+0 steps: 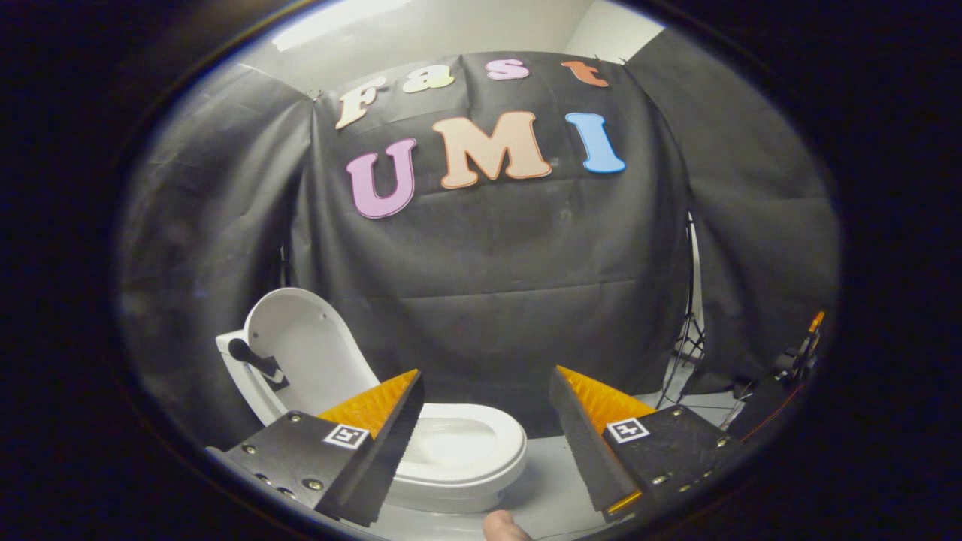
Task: Open the toilet lid.
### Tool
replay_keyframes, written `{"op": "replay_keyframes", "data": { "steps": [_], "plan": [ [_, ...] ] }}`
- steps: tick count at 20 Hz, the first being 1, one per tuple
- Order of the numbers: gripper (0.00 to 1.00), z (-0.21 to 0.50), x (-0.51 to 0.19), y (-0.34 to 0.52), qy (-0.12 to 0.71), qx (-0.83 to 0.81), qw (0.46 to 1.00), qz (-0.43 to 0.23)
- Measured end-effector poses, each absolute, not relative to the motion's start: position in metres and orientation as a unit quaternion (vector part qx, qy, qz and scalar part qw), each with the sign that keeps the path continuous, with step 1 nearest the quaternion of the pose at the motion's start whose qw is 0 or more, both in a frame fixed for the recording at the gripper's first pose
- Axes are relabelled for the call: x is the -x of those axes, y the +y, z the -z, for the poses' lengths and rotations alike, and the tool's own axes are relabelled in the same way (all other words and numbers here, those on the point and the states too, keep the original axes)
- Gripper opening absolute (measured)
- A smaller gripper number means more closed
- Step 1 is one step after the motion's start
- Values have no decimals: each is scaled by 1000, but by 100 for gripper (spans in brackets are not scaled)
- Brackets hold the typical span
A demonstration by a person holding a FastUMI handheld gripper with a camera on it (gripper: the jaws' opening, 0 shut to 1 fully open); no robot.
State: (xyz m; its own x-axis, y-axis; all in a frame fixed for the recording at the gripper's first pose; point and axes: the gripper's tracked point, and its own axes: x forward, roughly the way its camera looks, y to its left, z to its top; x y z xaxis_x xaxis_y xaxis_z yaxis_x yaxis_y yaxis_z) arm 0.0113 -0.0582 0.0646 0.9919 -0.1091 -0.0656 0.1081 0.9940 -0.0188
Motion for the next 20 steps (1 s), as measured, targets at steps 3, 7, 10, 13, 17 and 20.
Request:
{"op": "replay_keyframes", "data": {
  "steps": [3,7,10,13,17,20],
  "plan": [
    [99,-64,-11,-61,35,-1,998,60],
    [99,-69,-13,-58,25,-2,998,63],
    [99,-66,-15,-48,30,-3,998,58],
    [99,-62,-19,-40,34,-1,998,56],
    [99,-67,-14,-22,36,9,999,40],
    [99,-59,-13,-17,47,49,997,38]
  ]
}}
